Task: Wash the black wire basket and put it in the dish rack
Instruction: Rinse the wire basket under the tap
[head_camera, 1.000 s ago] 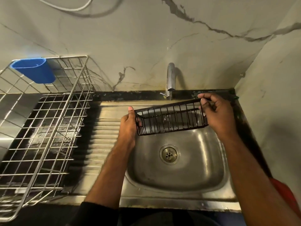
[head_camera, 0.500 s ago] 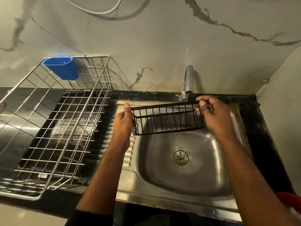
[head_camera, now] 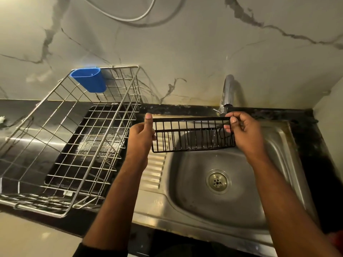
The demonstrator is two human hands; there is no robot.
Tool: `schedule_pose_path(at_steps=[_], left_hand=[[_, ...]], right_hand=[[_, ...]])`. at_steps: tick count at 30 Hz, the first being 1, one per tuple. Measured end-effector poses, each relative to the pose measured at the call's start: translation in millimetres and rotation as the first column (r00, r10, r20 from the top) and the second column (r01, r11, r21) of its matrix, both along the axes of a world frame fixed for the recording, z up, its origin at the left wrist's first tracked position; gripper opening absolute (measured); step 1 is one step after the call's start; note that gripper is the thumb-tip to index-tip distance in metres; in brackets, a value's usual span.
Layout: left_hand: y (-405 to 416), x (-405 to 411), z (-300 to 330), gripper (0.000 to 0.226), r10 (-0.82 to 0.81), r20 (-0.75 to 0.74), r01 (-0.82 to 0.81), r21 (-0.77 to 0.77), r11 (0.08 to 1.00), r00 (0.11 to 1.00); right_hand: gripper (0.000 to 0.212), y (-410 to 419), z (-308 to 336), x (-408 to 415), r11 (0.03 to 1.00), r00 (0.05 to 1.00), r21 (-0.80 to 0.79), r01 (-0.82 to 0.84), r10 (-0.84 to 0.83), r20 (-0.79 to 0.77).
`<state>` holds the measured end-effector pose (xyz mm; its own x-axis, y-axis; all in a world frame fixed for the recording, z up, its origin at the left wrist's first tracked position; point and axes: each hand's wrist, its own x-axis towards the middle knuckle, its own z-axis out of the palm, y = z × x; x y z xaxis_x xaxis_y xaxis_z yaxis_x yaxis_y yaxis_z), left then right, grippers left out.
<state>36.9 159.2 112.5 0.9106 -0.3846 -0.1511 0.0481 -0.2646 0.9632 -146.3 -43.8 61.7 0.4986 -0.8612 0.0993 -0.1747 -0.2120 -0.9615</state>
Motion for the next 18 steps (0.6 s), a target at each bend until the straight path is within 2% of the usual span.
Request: schedule_pose_path(at_steps=[4,10,18], left_hand=[[2,-4,11,0.047,-0.038,0.06,0.037,0.012,0.999,0.998],[-1,-6,10,0.045,-0.016,-0.025,0.016,0.001,1.0,1.0],[-9,-12,-1,0.05,-0.061,-0.019,0.061,-0.021,0.998,0.998]], right_hand=[[0.02,0,1,3,1.0,1.0,0.003,0.009,-0.009,0.018],[0.019,2,11,-6,0.999,1.0,-0.039,0.027,-0.027,-0.005],[0.019,2,17,-26,0.995,0.997,-0.086,0.056,-0.06,-0.051]])
